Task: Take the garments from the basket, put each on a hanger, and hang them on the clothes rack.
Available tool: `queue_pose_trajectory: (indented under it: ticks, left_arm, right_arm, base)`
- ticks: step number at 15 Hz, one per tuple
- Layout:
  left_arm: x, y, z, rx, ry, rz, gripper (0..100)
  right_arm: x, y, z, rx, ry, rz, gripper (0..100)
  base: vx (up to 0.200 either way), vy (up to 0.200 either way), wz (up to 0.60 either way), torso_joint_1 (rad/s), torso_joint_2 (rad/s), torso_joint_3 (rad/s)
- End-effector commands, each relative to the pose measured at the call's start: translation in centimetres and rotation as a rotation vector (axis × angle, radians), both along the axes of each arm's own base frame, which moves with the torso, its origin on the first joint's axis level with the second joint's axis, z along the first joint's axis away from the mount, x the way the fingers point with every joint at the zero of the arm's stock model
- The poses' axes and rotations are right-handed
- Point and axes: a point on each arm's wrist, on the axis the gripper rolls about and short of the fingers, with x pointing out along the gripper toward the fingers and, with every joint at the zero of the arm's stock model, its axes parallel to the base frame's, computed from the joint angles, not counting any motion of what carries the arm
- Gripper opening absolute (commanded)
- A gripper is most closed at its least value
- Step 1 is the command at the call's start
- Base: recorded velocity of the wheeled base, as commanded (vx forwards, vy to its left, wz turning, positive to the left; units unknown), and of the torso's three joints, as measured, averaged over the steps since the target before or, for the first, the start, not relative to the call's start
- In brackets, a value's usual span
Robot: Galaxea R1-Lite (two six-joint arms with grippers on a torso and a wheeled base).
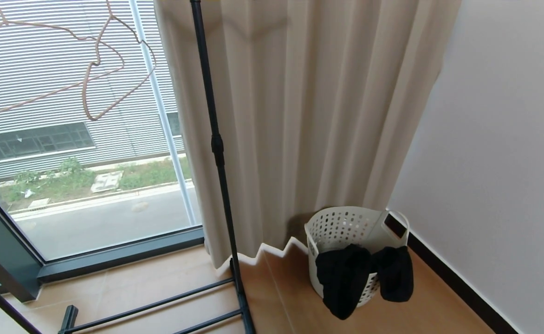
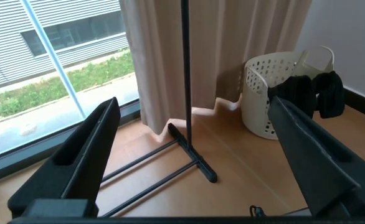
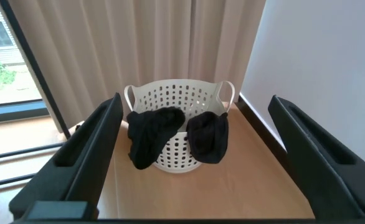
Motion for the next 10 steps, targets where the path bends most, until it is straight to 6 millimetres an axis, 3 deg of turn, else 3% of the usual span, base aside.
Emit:
queue_pose_trajectory:
  ticks: [1, 3, 6, 10]
  left_arm:
    - [-0.01, 0.00, 0.04, 0.000, -0.001, 0.000, 100]
    - [-0.01, 0.00, 0.04, -0.002, 0.000, 0.000, 100]
    - [0.01, 0.00, 0.00, -0.002, 0.001, 0.000, 100]
    - [-0.05, -0.12, 0.08, -0.005, -0.001, -0.053, 100]
  right_arm:
    - [0.01, 0.00, 0.01, 0.000, 0.001, 0.001, 100]
    - [0.01, 0.00, 0.01, 0.000, 0.001, 0.001, 100]
    - [0.01, 0.00, 0.01, 0.000, 0.001, 0.001, 100]
    - [0.01, 0.00, 0.01, 0.000, 0.001, 0.001, 100]
  base:
    - [0.000, -0.200, 0.00, 0.012, 0.01, 0.002]
    - [0.000, -0.200, 0.00, 0.012, 0.00, 0.005]
    - [0.200, 0.000, 0.00, -0.001, 0.00, 0.004]
    - [0.000, 0.000, 0.00, 0.000, 0.00, 0.000]
